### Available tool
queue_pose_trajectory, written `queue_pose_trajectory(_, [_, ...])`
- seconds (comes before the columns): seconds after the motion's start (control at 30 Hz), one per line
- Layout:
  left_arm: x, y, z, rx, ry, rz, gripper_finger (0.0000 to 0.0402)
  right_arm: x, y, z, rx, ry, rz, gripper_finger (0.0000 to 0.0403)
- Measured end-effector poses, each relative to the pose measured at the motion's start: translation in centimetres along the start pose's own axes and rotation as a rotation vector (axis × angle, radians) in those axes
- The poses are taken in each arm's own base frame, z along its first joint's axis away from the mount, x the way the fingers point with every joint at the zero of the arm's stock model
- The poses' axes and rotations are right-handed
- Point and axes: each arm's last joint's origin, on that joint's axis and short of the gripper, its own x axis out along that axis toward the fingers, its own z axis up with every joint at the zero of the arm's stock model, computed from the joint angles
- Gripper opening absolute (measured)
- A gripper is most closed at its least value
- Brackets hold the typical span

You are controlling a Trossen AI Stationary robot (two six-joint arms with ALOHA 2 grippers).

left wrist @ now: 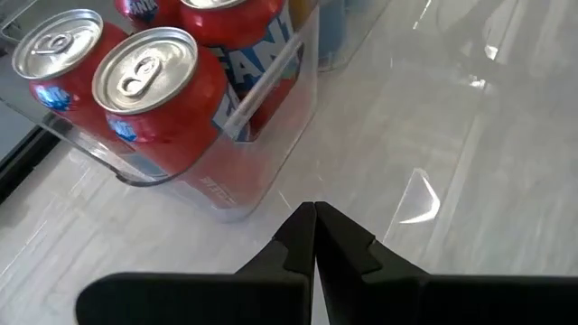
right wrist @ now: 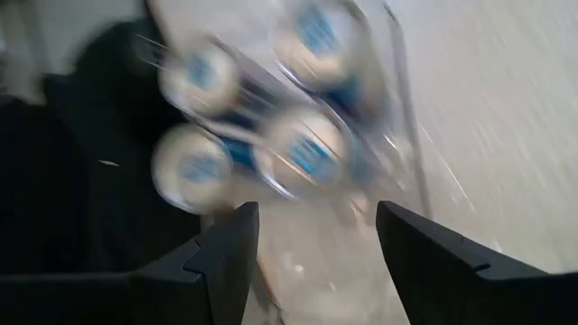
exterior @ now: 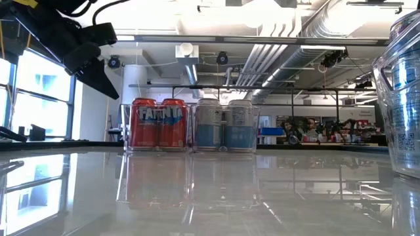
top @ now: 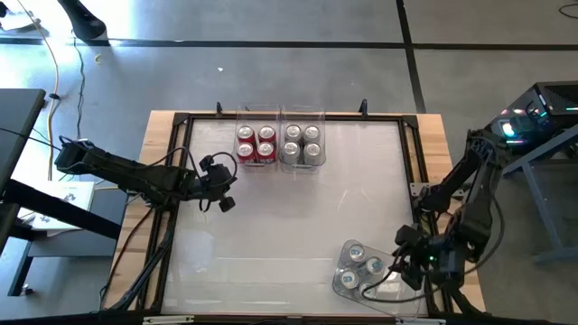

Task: Sort soda cans
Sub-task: Move the bottom transparent bin to the top middle of the table

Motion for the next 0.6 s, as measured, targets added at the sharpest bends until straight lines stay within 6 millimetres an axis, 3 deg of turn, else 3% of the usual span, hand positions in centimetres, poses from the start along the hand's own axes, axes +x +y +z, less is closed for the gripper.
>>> queue_pose_trajectory(0.27, [0.3,-1.3,0.2,0.005,-0.036,-0.035,0.0000,4.1,-3.1,-3.6,0.064,0.131,-0.218,0.0219])
queue_pose_trajectory(0.43, [0.7,-1.7,0.1,0.032,-0.030,-0.036,0.0000,6.1,-4.9,-4.2,0.065,0.189,-0.316,0.0219])
queue_pose_trajectory(0.6, [1.1,-2.0,0.1,0.036,-0.024,-0.034,0.0000,7.5,-5.3,-4.2,0.018,0.203,-0.250,0.0217])
